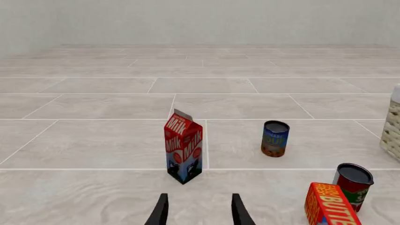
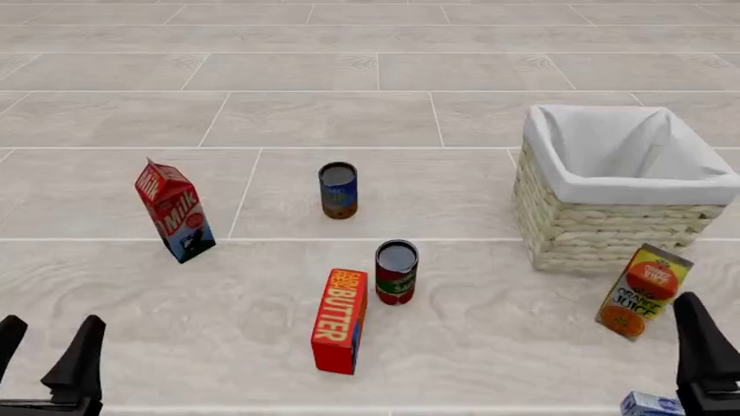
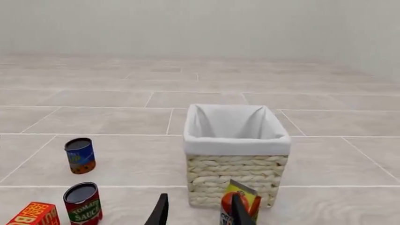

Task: Pick the cream cheese and place it in the basket.

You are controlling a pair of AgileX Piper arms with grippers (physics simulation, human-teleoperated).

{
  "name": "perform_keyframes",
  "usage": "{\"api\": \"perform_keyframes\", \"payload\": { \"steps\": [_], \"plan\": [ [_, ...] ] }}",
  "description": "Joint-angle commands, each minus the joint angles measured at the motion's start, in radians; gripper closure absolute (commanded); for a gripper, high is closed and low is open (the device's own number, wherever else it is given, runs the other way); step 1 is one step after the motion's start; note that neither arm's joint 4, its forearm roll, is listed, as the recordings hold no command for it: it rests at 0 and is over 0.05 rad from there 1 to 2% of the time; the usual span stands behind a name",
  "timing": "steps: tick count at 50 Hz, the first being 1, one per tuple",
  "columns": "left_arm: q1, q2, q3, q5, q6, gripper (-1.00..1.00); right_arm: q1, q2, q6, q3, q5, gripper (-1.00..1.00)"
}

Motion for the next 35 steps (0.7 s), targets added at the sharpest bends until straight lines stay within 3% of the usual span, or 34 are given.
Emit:
{"api": "perform_keyframes", "payload": {
  "steps": [1,5,13,16,18,19,30,35],
  "plan": [
    [0.000,0.000,0.000,0.000,0.000,-1.00,-0.016,0.000,0.013,-0.129,0.112,-1.00],
    [0.000,0.000,0.000,0.000,0.000,-1.00,-0.016,0.050,0.005,-0.187,0.142,-1.00],
    [0.000,0.000,0.000,0.000,0.000,-1.00,0.043,0.165,-0.087,-0.338,0.255,-1.00],
    [0.000,0.000,0.000,0.000,0.000,-1.00,0.096,0.222,-0.173,-0.393,0.330,-1.00],
    [0.000,0.000,0.000,0.000,0.000,-1.00,0.115,0.230,-0.186,-0.430,0.374,-1.00],
    [0.000,0.000,0.000,0.000,0.000,-1.00,0.117,0.228,-0.230,-0.452,0.395,-1.00],
    [0.000,0.000,0.000,0.000,0.000,-1.00,0.155,0.295,-0.370,-0.583,0.604,-1.00],
    [0.000,0.000,0.000,0.000,0.000,-1.00,0.155,0.310,-0.476,-0.635,0.694,-1.00]
  ]
}}
